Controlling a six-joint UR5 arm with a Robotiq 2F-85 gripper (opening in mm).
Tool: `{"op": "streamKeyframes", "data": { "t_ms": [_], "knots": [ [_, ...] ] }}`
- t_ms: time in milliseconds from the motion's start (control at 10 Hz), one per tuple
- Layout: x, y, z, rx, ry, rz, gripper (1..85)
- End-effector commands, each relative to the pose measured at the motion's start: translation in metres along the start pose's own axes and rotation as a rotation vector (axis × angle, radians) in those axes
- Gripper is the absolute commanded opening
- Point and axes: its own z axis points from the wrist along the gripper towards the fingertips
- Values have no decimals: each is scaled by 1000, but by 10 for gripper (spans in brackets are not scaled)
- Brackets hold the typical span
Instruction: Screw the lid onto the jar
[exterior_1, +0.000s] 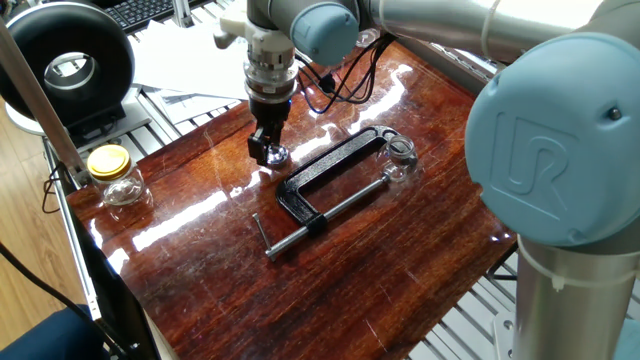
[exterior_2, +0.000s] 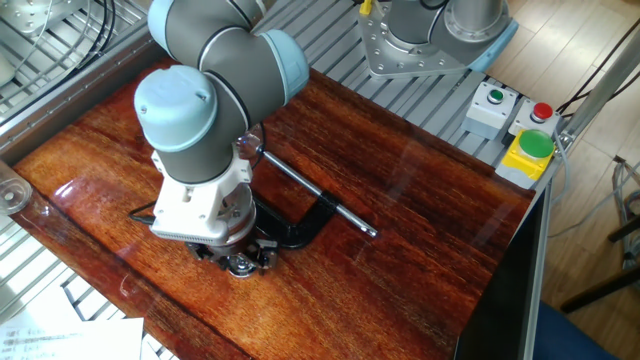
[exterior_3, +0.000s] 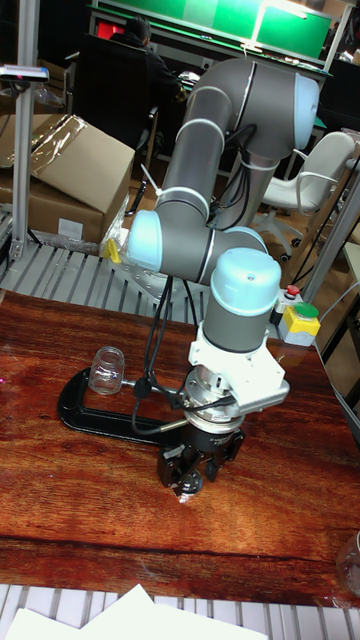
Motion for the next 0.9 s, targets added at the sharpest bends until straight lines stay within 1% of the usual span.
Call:
{"op": "streamKeyframes", "data": {
  "t_ms": [0, 200, 300, 600, 800],
  "knots": [
    [1, 0, 1, -11, -9, -6, 593],
    [0, -5, -5, -3, -4, -20, 593],
    [-1, -4, -8, -5, -4, -17, 593],
    [0, -6, -5, -3, -6, -20, 593],
    [-1, 1, -3, -23, -14, -10, 593]
  ]
}}
